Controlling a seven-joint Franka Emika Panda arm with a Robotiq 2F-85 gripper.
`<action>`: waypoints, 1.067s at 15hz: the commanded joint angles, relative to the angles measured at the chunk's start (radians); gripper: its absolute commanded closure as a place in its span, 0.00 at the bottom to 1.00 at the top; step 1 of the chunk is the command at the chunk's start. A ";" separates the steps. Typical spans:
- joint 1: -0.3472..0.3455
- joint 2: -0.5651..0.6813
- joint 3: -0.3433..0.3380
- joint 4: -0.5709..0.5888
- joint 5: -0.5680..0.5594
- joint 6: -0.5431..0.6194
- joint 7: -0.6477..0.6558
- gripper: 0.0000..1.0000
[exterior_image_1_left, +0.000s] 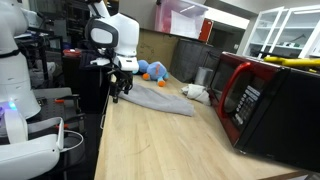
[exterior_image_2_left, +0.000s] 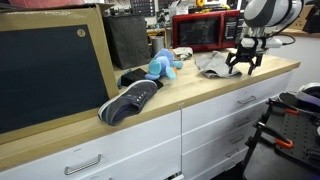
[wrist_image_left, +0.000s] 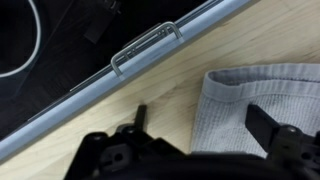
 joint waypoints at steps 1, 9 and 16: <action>0.043 -0.004 0.006 -0.040 0.182 0.101 -0.003 0.00; 0.157 0.012 0.010 -0.021 0.677 0.228 -0.242 0.25; 0.181 0.007 0.000 -0.016 0.881 0.209 -0.468 0.73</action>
